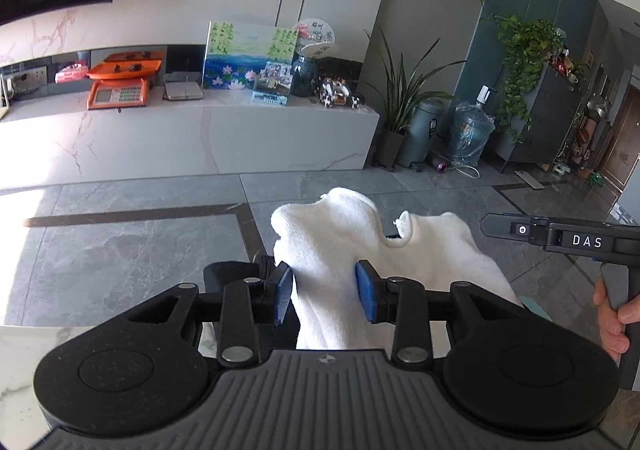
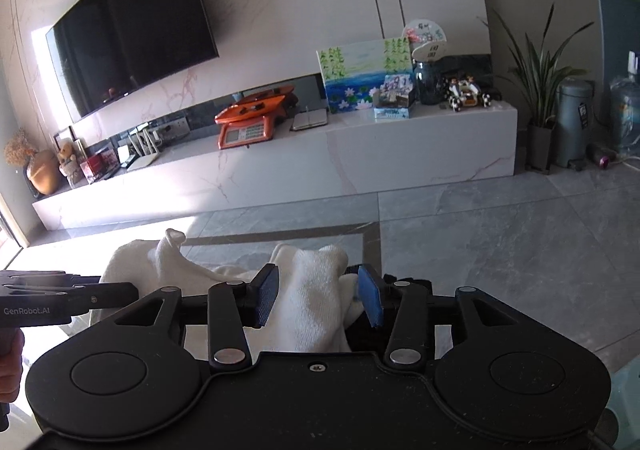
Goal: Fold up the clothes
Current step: 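Carry the white bundle with both grippers toward the folded clothes stack, then lower the bundle onto the black garment on the stack and open both grippers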
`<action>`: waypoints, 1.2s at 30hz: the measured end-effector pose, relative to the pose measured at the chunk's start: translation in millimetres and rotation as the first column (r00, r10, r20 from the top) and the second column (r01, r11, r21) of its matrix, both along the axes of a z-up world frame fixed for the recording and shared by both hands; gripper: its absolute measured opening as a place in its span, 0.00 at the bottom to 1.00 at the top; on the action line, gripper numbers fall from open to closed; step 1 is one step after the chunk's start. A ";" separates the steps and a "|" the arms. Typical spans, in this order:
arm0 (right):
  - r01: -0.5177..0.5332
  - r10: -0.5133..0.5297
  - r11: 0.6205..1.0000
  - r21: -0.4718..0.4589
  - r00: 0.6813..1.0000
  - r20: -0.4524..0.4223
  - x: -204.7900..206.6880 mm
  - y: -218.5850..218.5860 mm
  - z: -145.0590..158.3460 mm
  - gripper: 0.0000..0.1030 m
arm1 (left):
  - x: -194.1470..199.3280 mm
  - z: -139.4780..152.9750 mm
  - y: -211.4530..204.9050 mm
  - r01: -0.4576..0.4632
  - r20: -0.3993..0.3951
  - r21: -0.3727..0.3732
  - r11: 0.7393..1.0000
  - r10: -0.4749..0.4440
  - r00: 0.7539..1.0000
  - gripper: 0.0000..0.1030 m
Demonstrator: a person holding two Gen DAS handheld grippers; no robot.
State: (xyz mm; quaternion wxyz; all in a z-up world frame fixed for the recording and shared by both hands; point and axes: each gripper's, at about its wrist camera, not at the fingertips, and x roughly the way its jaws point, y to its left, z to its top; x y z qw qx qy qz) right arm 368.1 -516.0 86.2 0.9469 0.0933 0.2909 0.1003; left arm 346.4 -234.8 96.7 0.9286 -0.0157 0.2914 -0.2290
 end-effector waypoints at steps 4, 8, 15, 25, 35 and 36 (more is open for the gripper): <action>-0.005 0.007 0.998 -0.057 0.999 0.040 -3.1 18.6 10.2 0.41 | -7.8 10.9 -12.0 -0.023 0.081 0.025 0.999 0.021 0.996 0.32; -0.008 0.010 0.998 -0.060 0.999 0.039 0.7 35.4 -4.0 0.41 | -0.7 -2.2 -24.7 0.032 0.072 0.040 0.999 -0.035 0.997 0.31; 0.003 0.009 0.983 -0.181 0.998 0.068 4.8 51.2 -43.6 0.41 | -0.8 -48.9 -50.7 0.073 0.092 0.180 0.981 -0.091 0.992 0.29; 0.019 0.005 0.978 -0.209 0.993 0.114 -1.4 49.9 -90.6 0.45 | -6.1 -84.4 -54.7 0.075 0.097 0.195 0.978 -0.095 0.991 0.28; 0.055 -0.019 0.981 -0.188 0.982 0.188 -11.9 50.9 -106.0 0.45 | -20.3 -94.8 -57.4 0.030 0.168 0.192 0.981 -0.063 0.984 0.28; 0.055 -0.019 0.981 -0.189 0.982 0.189 -11.8 50.7 -105.9 0.45 | -20.4 -94.9 -57.7 0.027 0.170 0.193 0.981 -0.061 0.984 0.28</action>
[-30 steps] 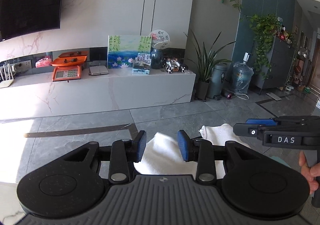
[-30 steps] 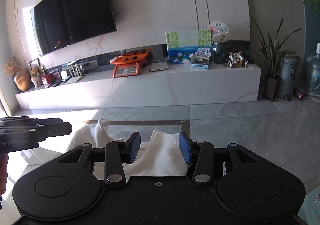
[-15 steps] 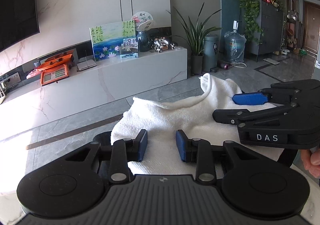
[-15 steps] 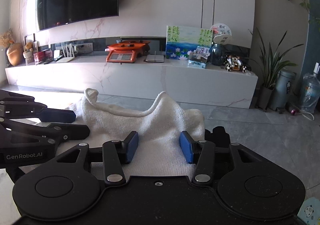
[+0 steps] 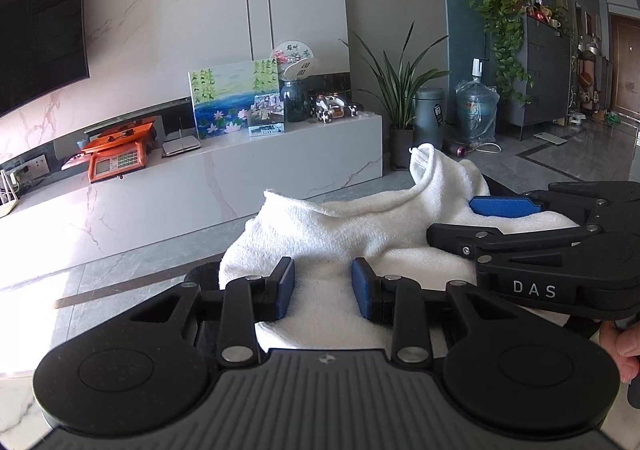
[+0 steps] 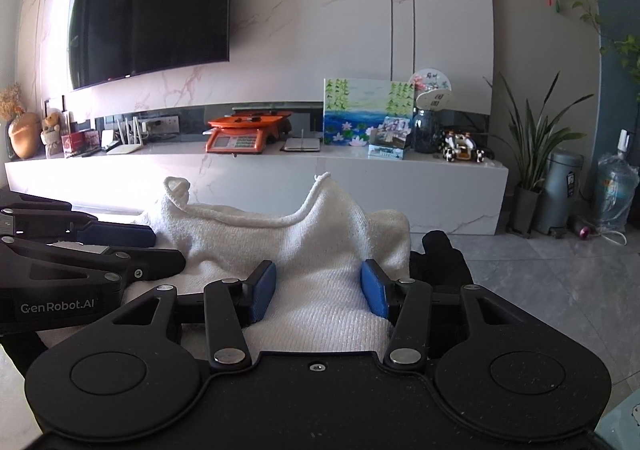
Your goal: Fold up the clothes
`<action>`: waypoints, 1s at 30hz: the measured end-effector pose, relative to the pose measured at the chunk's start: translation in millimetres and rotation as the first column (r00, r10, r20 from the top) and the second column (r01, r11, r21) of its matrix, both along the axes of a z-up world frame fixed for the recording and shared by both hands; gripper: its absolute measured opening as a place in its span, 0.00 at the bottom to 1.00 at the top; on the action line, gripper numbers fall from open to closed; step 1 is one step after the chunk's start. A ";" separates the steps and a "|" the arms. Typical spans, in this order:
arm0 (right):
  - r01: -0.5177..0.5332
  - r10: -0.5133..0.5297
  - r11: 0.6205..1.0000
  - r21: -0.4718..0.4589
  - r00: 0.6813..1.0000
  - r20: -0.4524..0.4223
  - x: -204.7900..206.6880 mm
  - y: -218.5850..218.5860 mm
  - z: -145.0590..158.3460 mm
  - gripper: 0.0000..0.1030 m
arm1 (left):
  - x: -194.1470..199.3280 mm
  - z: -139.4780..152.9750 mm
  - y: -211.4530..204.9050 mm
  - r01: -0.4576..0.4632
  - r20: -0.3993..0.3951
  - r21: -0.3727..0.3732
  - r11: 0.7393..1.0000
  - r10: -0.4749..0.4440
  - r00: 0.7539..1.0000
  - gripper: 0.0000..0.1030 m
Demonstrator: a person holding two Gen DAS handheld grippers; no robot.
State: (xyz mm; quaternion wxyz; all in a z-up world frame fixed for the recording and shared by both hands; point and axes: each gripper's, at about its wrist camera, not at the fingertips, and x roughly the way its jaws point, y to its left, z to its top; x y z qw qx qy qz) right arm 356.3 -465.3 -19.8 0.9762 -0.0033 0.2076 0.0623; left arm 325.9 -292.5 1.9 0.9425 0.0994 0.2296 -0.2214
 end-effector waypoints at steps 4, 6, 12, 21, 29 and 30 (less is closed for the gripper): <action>-0.001 0.001 1.000 -0.006 1.000 -0.007 1.0 -0.1 1.7 0.45 | 4.5 1.9 0.3 0.001 -0.007 0.012 1.000 -0.001 1.000 0.28; -0.001 0.001 1.000 -0.013 1.000 -0.017 2.1 0.6 3.4 0.45 | 5.8 4.1 -0.4 -0.004 -0.019 0.019 1.000 0.004 1.000 0.28; 0.008 -0.011 1.000 -0.028 0.995 -0.096 11.1 3.8 16.8 0.46 | 7.0 11.0 -3.3 -0.017 -0.032 0.043 0.999 0.019 0.999 0.30; 0.053 -0.049 0.998 0.024 0.990 -0.130 -14.1 5.7 77.3 0.78 | -18.7 51.3 20.4 -0.029 -0.059 0.017 0.999 0.030 0.998 0.59; 0.089 -0.086 0.996 0.025 0.991 -0.106 -87.0 26.6 117.3 0.93 | -81.8 93.1 46.6 -0.064 -0.034 0.022 0.998 0.065 0.997 0.74; 0.087 -0.084 0.996 0.024 0.991 -0.105 -100.8 32.2 119.5 0.96 | -91.6 95.9 50.9 -0.073 -0.043 0.023 0.997 0.074 0.996 0.76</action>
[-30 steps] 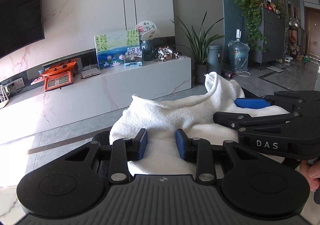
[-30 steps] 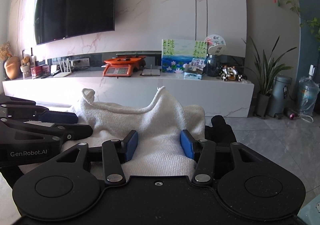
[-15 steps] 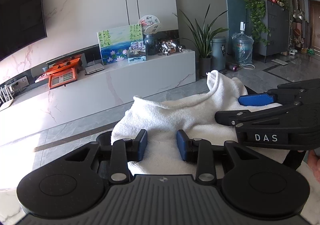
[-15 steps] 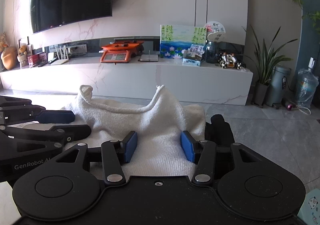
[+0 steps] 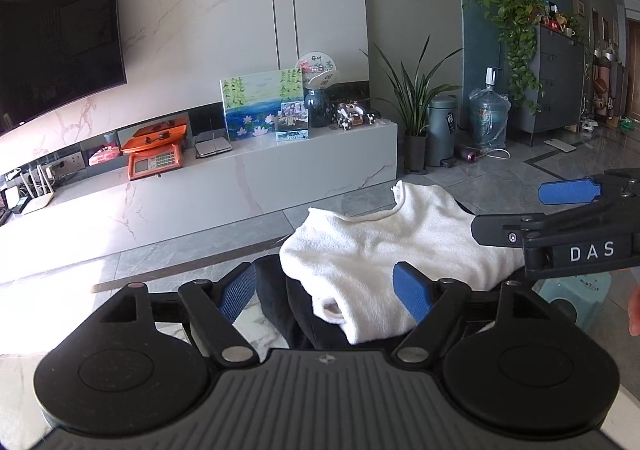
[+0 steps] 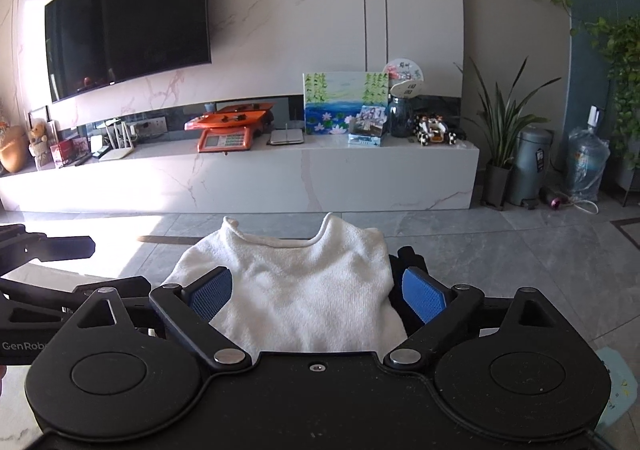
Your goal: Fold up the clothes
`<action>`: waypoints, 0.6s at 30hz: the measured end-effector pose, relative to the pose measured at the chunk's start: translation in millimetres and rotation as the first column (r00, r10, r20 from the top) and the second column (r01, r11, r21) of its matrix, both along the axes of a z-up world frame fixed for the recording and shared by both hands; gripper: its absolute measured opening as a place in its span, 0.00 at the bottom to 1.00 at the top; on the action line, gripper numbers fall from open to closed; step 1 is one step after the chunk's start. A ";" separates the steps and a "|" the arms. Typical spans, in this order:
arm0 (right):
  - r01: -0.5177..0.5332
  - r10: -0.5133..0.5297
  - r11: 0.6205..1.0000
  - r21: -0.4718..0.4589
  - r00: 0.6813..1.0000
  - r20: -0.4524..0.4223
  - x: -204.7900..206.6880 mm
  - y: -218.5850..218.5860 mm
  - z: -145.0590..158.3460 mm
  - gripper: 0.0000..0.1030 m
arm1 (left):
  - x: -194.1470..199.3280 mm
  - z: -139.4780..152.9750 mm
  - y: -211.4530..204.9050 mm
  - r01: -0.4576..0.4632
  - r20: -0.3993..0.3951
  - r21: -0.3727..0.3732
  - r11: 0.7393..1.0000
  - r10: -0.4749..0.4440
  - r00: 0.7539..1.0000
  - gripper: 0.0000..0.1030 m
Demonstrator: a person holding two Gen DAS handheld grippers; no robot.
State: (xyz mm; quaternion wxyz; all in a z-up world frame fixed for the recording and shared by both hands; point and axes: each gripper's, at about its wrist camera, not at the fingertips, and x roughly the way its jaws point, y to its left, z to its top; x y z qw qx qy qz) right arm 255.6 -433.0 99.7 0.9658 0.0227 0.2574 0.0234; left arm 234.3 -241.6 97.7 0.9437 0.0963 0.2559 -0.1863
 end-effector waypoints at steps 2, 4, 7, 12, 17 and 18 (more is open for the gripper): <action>-0.005 0.005 1.000 0.007 1.000 -0.004 -25.9 10.7 -0.3 0.98 | -18.7 3.9 8.5 -0.019 -0.017 -0.001 1.000 0.019 1.000 0.76; -0.010 0.010 1.000 0.015 1.000 -0.009 -52.1 21.6 -1.4 0.99 | -37.6 5.5 17.8 -0.053 -0.038 -0.006 0.999 0.053 0.998 0.76; -0.010 0.011 1.000 0.030 1.000 -0.027 -89.7 37.1 -6.9 0.99 | -58.5 1.7 29.3 -0.094 -0.081 -0.018 0.995 0.092 0.992 0.78; 0.020 -0.015 0.996 0.081 0.998 -0.061 -145.9 54.9 -20.6 0.99 | -102.7 -21.2 55.8 -0.164 -0.166 -0.031 0.986 0.157 0.974 1.00; 0.046 -0.039 0.996 0.081 0.996 -0.076 -194.9 73.0 -39.5 0.99 | -147.3 -43.2 85.9 -0.225 -0.225 -0.061 0.972 0.206 0.952 1.00; 0.051 -0.045 0.996 0.079 0.996 -0.079 -203.7 76.7 -43.1 0.99 | -153.1 -47.7 90.4 -0.234 -0.228 -0.051 0.971 0.217 0.949 1.00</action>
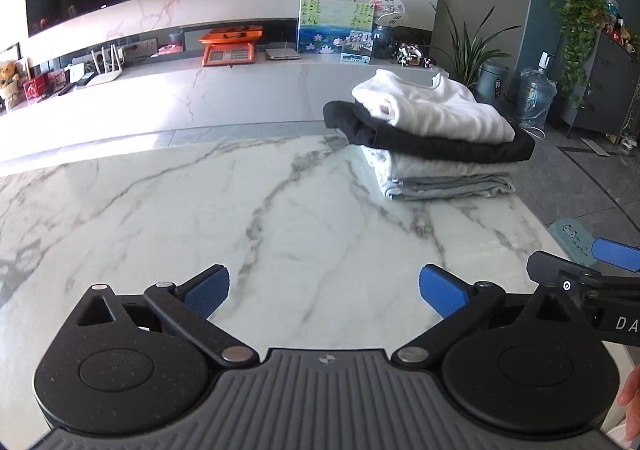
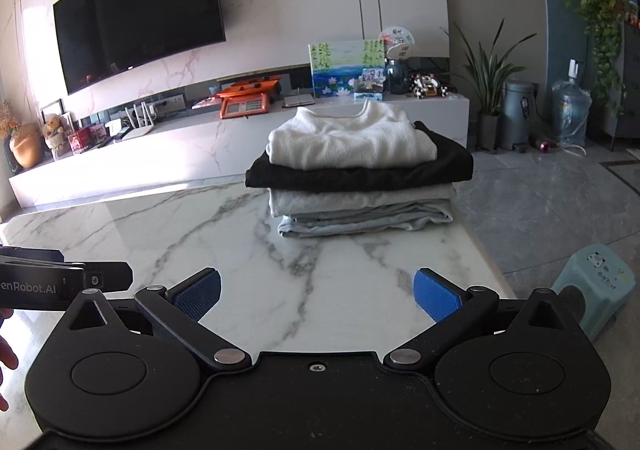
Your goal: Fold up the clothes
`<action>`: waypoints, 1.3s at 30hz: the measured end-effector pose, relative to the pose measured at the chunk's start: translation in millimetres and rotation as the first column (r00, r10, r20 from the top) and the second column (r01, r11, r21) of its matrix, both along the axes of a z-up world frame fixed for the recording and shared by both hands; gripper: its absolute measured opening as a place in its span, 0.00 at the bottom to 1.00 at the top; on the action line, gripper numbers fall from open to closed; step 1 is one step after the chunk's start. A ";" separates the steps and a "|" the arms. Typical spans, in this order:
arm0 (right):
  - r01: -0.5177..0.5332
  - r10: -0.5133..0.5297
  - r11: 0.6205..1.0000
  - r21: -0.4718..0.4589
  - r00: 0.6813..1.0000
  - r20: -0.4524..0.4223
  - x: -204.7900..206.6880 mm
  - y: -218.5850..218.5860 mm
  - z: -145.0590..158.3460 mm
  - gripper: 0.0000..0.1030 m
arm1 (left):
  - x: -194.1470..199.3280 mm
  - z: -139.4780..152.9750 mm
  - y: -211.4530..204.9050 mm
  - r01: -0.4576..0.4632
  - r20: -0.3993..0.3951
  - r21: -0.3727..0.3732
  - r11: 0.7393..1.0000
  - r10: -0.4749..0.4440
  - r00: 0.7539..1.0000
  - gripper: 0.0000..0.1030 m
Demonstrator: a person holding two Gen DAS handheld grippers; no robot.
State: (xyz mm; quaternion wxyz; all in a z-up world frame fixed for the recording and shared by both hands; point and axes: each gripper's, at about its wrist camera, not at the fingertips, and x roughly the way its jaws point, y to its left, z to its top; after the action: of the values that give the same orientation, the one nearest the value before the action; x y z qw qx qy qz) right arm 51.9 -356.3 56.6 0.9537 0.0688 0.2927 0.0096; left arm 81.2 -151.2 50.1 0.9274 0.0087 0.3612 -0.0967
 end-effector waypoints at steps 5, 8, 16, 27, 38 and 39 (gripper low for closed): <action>0.015 -0.012 0.998 0.061 0.999 -0.039 -36.3 15.6 -21.2 0.99 | -33.9 -12.8 20.3 -0.044 -0.004 0.030 0.999 0.044 0.999 1.00; 0.007 -0.004 0.997 0.073 0.999 -0.039 -52.6 29.2 -26.3 0.99 | -44.5 -15.6 28.3 -0.063 -0.005 0.042 0.997 0.063 0.998 0.99; -0.083 0.083 0.995 0.046 0.997 0.010 -75.5 61.9 -25.6 0.99 | -81.0 -25.0 40.6 -0.076 -0.026 0.037 0.996 0.077 0.997 0.98; -0.115 0.115 0.993 0.017 0.993 0.021 -79.4 71.6 -25.6 0.99 | -96.0 -36.6 59.1 -0.104 -0.067 -0.017 0.994 0.103 0.992 0.98; -0.122 0.122 0.992 0.018 0.992 0.026 -78.2 70.3 -34.2 0.99 | -96.9 -35.0 72.5 -0.140 -0.069 -0.029 0.990 0.137 0.988 0.98; -0.124 0.123 0.992 0.018 0.992 0.024 -76.7 69.1 -32.9 0.99 | -97.7 -34.4 72.3 -0.139 -0.060 -0.015 0.990 0.138 0.989 0.98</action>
State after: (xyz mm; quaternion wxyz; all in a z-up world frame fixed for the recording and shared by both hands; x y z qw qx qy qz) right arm -24.8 -287.2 23.7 0.9539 0.0596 0.2852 0.0722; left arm -16.5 -78.9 15.6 0.9209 -0.0282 0.3871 -0.0357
